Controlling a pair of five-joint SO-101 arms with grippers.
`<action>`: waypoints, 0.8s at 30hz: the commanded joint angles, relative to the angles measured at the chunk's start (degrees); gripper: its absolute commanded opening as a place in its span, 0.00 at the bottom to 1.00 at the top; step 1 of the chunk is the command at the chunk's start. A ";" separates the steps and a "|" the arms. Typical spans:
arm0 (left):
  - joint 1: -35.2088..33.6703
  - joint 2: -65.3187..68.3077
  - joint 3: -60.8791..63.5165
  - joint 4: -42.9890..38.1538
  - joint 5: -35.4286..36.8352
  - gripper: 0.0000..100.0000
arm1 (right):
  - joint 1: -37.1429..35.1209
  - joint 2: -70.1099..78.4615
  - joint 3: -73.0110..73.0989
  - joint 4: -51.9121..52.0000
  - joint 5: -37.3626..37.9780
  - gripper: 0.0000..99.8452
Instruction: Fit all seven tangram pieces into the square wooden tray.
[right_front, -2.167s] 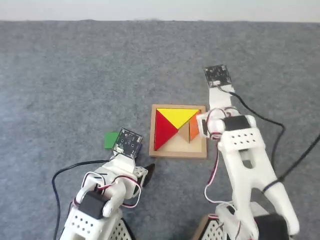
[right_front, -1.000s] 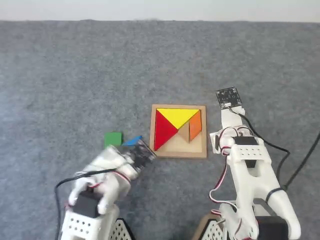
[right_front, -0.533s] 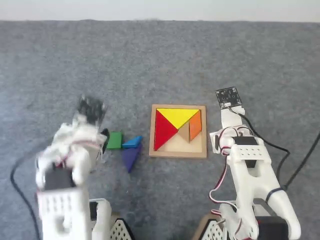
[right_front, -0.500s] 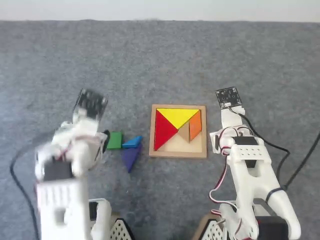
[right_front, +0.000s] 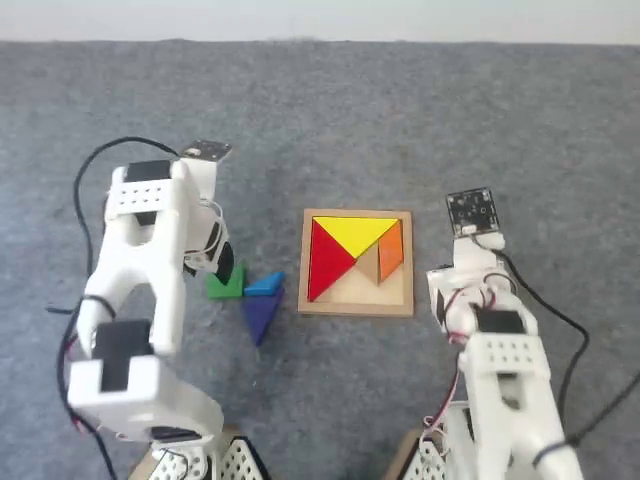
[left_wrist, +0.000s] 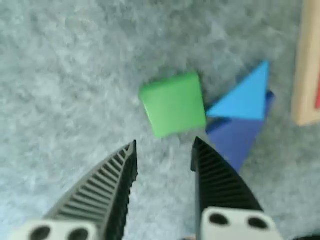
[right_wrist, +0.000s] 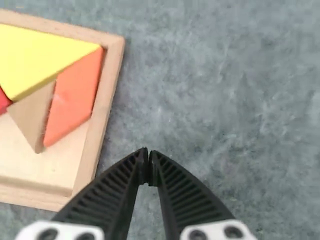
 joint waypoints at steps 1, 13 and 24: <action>-0.09 2.37 -1.54 -5.01 2.81 0.18 | 0.31 -13.14 2.64 2.77 1.85 0.01; 6.51 7.47 1.63 -11.16 9.85 0.21 | 0.22 -22.11 7.82 4.88 5.01 0.01; 6.59 10.11 5.85 -14.42 12.48 0.21 | 0.22 -21.93 7.82 4.88 5.10 0.01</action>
